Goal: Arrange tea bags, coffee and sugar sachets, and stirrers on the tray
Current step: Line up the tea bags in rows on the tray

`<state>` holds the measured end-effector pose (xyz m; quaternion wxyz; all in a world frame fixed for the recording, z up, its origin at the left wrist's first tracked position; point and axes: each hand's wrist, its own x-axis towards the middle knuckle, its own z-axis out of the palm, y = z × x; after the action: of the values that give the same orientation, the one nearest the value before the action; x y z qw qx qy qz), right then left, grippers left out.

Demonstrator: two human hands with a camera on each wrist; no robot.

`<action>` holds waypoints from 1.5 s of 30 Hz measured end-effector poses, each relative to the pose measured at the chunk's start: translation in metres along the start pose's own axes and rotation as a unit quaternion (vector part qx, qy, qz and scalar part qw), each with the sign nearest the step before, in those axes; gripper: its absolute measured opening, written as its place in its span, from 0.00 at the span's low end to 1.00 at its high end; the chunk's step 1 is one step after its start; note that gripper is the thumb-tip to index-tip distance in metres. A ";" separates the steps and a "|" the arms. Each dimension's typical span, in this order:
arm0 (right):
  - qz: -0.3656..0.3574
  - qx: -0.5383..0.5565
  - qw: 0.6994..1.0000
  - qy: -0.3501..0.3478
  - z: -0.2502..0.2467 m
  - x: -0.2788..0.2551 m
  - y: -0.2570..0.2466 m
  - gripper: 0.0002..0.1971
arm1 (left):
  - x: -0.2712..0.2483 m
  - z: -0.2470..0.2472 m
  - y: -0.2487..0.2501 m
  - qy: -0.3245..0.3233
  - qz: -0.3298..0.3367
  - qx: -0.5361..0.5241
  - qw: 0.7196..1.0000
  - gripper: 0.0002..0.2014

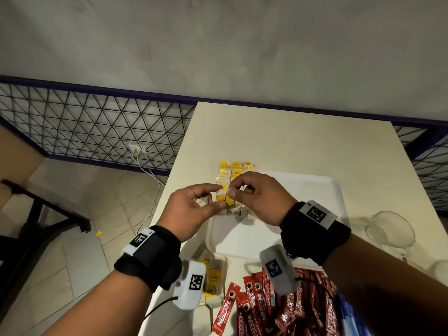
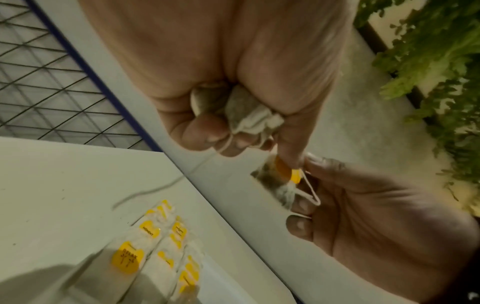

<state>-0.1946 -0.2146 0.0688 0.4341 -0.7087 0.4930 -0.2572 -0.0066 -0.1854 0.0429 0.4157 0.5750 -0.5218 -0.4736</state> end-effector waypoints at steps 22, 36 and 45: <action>0.001 -0.152 0.987 -0.052 0.000 0.023 0.009 0.03 | 0.017 0.002 -0.013 -0.026 0.005 0.128 0.991 0.04; 0.139 -0.301 0.931 -0.156 0.043 0.053 0.091 0.09 | 0.034 -0.021 -0.072 -0.076 -0.080 0.247 0.963 0.04; 0.164 -0.325 0.921 -0.139 0.042 0.063 0.093 0.05 | 0.041 -0.017 -0.077 -0.077 -0.106 0.224 0.966 0.03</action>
<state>-0.1809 -0.2704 -0.0367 0.2798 -0.7489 0.5935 0.0929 0.0266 -0.2183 -0.0329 0.1822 0.6671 -0.5809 -0.4293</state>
